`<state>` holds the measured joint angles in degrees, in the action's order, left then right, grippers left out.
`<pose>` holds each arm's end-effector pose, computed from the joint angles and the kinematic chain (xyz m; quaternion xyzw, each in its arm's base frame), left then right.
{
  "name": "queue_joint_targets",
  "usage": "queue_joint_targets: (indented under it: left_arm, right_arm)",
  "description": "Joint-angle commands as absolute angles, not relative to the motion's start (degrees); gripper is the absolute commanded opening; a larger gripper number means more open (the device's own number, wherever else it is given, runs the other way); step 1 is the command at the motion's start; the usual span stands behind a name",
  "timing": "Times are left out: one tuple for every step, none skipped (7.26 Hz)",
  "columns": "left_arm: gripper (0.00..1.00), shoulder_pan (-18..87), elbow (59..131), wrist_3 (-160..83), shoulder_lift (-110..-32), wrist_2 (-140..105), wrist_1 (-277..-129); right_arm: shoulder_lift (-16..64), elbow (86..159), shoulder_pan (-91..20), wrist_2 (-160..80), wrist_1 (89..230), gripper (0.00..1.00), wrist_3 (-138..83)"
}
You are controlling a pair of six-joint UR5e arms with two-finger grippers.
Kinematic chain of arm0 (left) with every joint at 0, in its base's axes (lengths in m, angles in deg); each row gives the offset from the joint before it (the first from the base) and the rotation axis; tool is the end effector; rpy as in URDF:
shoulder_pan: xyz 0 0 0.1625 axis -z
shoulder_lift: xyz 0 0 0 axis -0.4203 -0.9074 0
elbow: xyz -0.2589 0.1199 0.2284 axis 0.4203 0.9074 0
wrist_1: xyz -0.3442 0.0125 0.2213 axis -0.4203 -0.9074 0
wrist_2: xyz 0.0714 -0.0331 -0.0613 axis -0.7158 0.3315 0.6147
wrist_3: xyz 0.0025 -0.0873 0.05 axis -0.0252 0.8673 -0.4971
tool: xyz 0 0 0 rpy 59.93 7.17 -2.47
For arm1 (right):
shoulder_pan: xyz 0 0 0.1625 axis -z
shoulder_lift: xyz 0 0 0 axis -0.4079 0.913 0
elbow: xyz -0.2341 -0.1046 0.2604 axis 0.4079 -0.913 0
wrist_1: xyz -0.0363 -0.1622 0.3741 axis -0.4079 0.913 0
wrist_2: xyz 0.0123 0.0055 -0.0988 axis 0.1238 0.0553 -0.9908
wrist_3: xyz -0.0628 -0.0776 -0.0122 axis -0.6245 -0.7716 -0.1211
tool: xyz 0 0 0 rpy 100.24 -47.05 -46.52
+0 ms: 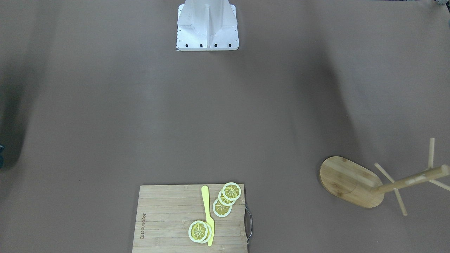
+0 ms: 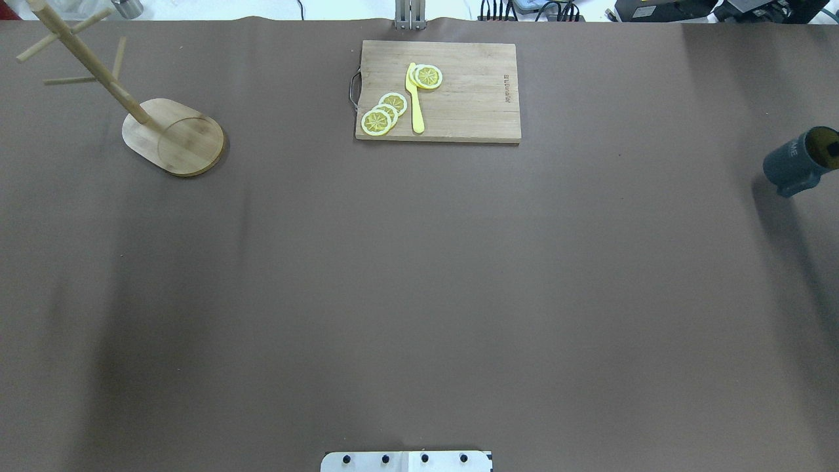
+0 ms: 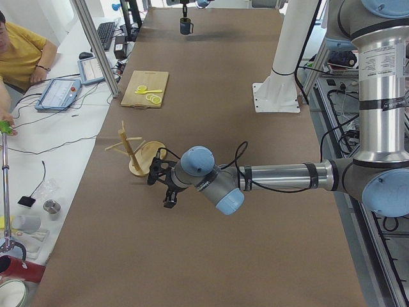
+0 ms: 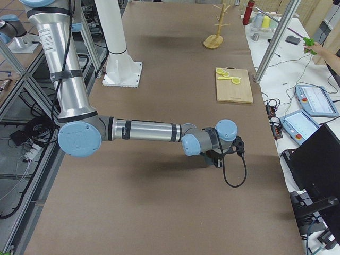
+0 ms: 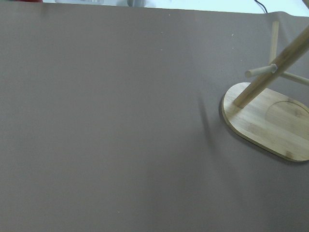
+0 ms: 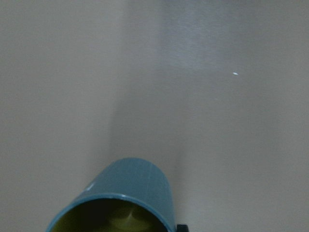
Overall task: Hang cup on storage rack
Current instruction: 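Carry the blue mug toward the table center and lower it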
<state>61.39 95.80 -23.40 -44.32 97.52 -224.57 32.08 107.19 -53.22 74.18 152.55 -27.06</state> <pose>-0.0299 -0.4643 0.5424 0.2133 0.4490 -0.0525 0.8661 -0.0705 -0.5819 0.5486 0.0551 -0.4243 -0.0379 0.9031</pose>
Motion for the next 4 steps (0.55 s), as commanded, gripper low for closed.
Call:
queue_joint_targets:
  left_arm:
    - [0.97,60.3,95.7,-23.4,-45.4,97.5,-224.6]
    - [0.97,60.1,95.6,-23.5,-46.0,97.5,-224.5]
    - [0.97,60.1,95.4,-23.5,-46.2,97.5,-224.4]
    - [0.97,59.4,95.5,-23.5,-46.3,97.5,-224.5]
  right_arm:
    - [30.9,118.3,-44.1,73.6,152.5,0.00,-9.5]
    - [29.9,123.3,-40.1,72.2,152.6,0.00,-2.0]
    - [27.6,127.5,-33.6,67.4,152.8,0.00,5.8]
    - [22.5,128.4,-26.2,61.2,153.0,0.00,16.9]
